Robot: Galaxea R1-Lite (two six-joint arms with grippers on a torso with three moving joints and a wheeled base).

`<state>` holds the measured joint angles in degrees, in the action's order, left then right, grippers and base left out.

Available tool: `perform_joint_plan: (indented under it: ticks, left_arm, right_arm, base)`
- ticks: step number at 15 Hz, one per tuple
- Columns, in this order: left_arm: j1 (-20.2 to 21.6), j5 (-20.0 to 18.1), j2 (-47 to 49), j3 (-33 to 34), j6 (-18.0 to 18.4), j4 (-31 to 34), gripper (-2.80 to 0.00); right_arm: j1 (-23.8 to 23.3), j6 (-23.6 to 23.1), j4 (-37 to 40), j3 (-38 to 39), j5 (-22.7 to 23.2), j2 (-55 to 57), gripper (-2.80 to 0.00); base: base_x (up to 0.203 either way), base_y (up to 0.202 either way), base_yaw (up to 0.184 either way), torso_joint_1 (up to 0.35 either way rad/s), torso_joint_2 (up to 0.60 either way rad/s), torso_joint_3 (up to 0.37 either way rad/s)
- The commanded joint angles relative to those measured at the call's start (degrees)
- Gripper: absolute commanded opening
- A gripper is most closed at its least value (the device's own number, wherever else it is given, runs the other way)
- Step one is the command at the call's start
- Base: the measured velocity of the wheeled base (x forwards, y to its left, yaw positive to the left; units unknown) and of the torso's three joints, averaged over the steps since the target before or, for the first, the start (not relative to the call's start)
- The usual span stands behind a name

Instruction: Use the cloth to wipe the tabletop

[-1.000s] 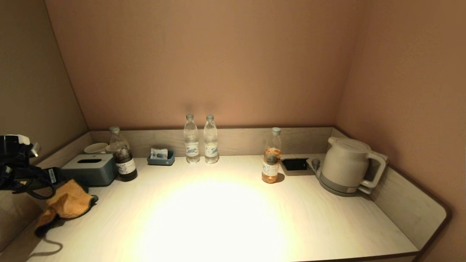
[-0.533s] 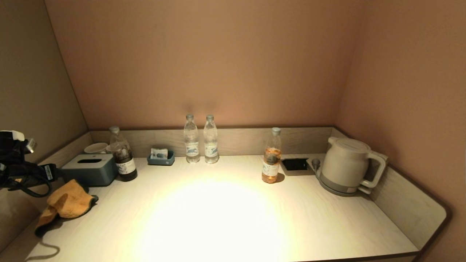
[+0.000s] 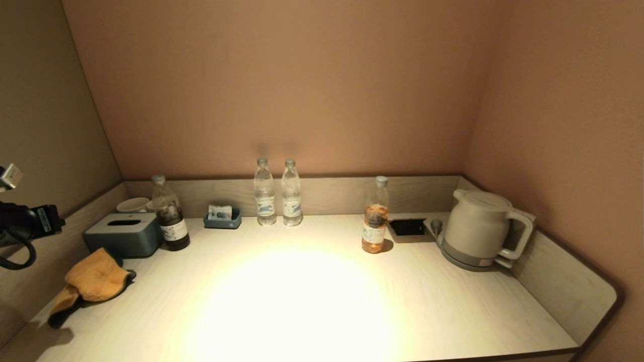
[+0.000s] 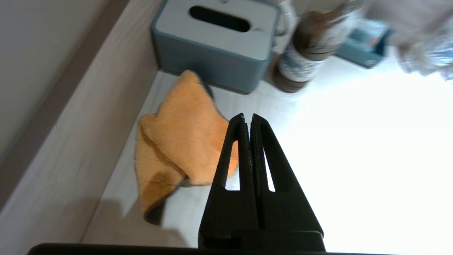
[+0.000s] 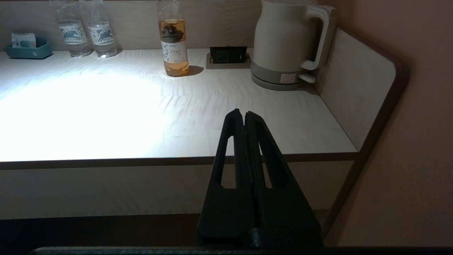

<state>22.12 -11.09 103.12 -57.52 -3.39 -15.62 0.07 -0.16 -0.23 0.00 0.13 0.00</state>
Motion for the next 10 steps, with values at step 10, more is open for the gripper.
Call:
perform_joint_plan:
  ticks: [10]
  left_arm:
    - [-0.1, -8.7, -49.5, 5.7, -11.4, 7.0, -2.80]
  right_arm:
    - [0.0, 0.0, 0.0, 0.0, 0.0, 0.0, -2.80]
  base:
    - [0.000, 0.000, 0.000, 0.000, 0.00, 0.000]
